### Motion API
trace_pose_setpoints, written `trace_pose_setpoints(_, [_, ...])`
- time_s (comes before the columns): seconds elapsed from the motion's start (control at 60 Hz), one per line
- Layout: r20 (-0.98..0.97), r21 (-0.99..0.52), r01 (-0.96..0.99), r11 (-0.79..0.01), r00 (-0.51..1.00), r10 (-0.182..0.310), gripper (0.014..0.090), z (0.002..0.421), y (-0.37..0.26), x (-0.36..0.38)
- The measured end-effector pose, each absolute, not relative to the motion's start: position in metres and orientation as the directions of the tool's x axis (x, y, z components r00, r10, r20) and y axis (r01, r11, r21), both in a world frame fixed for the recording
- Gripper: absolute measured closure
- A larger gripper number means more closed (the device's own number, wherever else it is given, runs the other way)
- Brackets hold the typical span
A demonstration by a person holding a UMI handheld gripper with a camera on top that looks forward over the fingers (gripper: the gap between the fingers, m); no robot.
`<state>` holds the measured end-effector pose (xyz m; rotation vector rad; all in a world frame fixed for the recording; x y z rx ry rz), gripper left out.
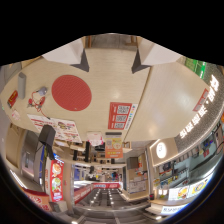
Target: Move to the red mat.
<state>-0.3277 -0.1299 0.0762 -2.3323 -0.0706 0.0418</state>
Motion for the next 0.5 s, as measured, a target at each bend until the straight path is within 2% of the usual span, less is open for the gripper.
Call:
trace_pose_setpoints(0.183, [0.0,-0.724,0.049,-0.688,0.998,0.071,0.0204,0.079,-0.134,-0.306])
trace_pose_setpoints(0.5, [0.036,-0.707,0.047,-0.705,0.999,0.03,0.0206,0.059,-0.111,-0.233])
